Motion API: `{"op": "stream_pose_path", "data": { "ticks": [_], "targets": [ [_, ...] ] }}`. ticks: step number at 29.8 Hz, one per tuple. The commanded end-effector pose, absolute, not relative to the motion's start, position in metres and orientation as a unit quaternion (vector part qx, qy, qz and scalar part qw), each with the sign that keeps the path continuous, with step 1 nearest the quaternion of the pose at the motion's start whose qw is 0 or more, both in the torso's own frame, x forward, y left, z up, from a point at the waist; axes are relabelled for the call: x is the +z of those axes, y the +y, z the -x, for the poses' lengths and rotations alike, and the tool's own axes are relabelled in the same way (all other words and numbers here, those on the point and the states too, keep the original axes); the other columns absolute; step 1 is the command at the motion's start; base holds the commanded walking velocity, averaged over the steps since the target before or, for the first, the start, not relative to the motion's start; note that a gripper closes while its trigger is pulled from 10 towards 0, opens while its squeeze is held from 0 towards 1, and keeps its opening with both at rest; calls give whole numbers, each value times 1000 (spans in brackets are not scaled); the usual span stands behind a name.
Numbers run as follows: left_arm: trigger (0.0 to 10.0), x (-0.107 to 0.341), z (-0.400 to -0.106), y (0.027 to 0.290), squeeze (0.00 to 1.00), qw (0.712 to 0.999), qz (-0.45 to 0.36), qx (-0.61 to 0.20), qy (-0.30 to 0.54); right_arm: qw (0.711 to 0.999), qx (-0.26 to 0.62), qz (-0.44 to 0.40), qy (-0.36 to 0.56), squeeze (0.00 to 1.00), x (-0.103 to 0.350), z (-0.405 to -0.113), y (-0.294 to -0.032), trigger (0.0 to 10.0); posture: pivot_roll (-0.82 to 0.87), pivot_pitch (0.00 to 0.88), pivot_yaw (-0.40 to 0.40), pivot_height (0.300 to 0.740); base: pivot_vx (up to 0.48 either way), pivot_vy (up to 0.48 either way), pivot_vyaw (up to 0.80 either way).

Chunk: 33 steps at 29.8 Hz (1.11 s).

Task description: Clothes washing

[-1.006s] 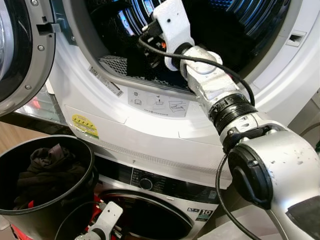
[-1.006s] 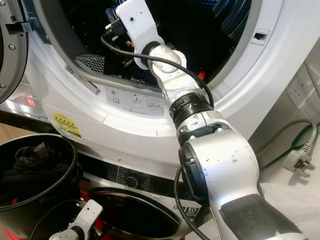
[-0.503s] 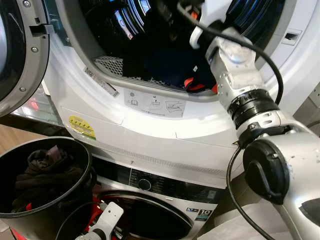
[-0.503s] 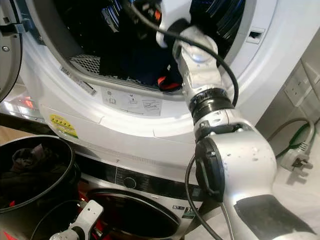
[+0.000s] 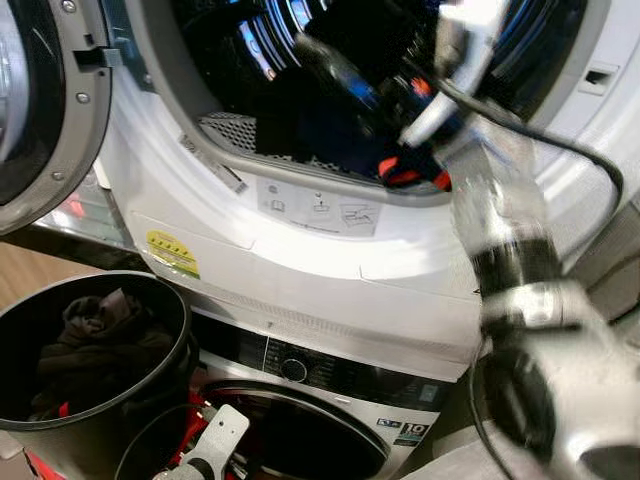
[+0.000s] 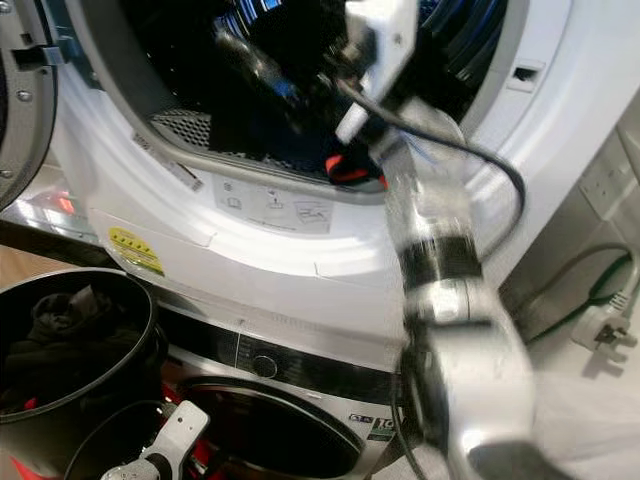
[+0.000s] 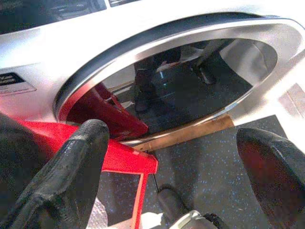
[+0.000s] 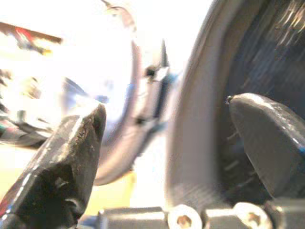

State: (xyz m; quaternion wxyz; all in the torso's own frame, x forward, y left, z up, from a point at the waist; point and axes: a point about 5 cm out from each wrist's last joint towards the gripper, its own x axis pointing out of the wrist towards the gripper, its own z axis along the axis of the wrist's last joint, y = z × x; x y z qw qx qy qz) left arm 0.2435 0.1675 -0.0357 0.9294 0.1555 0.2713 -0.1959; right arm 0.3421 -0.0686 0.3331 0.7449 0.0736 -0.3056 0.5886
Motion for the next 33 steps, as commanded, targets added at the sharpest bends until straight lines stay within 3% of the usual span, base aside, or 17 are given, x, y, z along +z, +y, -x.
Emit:
{"op": "stream_pose_path", "data": {
  "ticks": [1, 9, 12, 17, 20, 25, 26, 27, 29, 33],
  "targets": [
    [10000, -40, -239, 163, 0, 924, -157, -206, 281, 720, 605, -74, -332, 0, 353, -329, -66, 10000, 91, 0, -66, 740, 0, 0, 0],
    [10000, -42, -237, 160, 0, 923, -154, -210, 283, 695, 612, -209, -314, 0, 338, -287, -47, 10000, 74, 0, -71, 740, 0, 0, 0],
    [10000, -42, -237, 159, 0, 923, -153, -211, 283, 682, 624, -268, -273, 0, 323, -262, -27, 10000, 63, 0, -72, 740, 0, 0, 0],
    [10000, -42, -237, 156, 0, 923, -152, -213, 283, 711, 612, -275, -211, 0, 292, -253, -10, 10000, 59, 0, -79, 740, 0, 0, 0],
    [10000, -43, -236, 154, 0, 923, -149, -213, 283, 806, 506, -252, -177, 0, 265, -258, -7, 10000, 56, 0, -83, 740, 0, 0, 0],
    [10000, -43, -235, 153, 0, 923, -148, -214, 284, 913, 325, -209, -129, 0, 245, -272, -30, 10000, 56, 0, -83, 740, 0, 0, 0],
    [10000, -43, -235, 153, 0, 923, -148, -214, 284, 913, 325, -209, -129, 0, 245, -272, -30, 10000, 56, 0, -83, 740, 0, 0, 0],
    [10000, -43, -236, 153, 0, 923, -149, -214, 284, 939, 270, -169, -127, 0, 241, -277, -40, 10000, 59, 0, -83, 740, 0, 0, 0],
    [10000, -43, -236, 153, 0, 923, -149, -215, 283, 954, 219, -142, -146, 0, 241, -279, -47, 10000, 62, 0, -82, 740, 0, 0, 0],
    [10000, -43, -235, 154, 0, 923, -150, -215, 282, 954, 191, -165, -163, 0, 245, -281, -51, 10000, 68, 0, -79, 740, 0, 0, 0]
  ]
}}
